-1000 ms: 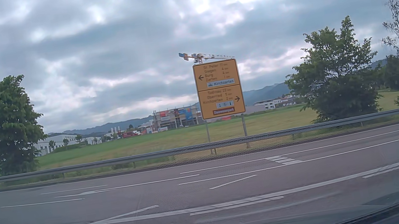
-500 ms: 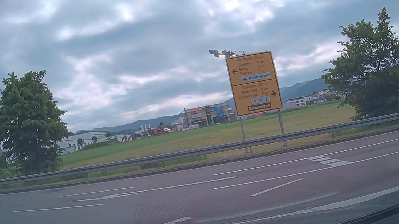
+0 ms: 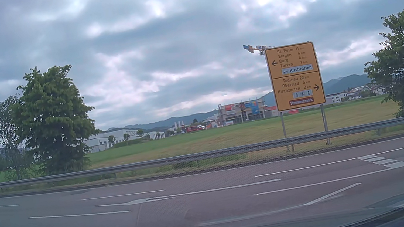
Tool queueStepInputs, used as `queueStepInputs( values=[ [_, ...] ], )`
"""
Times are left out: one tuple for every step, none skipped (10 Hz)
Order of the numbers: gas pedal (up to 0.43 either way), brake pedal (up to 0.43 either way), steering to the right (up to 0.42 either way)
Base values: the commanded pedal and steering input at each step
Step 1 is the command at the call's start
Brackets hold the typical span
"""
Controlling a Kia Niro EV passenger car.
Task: Follow the waypoints while adhering to traffic rules and regulations
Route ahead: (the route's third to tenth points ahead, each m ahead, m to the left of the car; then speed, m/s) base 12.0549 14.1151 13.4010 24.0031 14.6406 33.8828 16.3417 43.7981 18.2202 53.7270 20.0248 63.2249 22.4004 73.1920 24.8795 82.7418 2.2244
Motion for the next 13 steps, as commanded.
queueStepInputs(
  values=[
    [0.469, 0.0, -0.407],
    [0.469, 0.0, -0.407],
    [0.461, 0.0, -0.407],
    [0.449, 0.0, -0.407],
    [0.429, 0.0, -0.407],
    [0.398, 0.0, -0.407],
    [0.39, 0.0, -0.407],
    [0.378, 0.0, -0.407],
    [0.37, 0.0, -0.406],
    [0.319, 0.0, -0.406],
    [0.287, 0.0, -0.405],
    [0.287, 0.0, -0.403],
    [0.287, 0.0, -0.399]
  ],
)
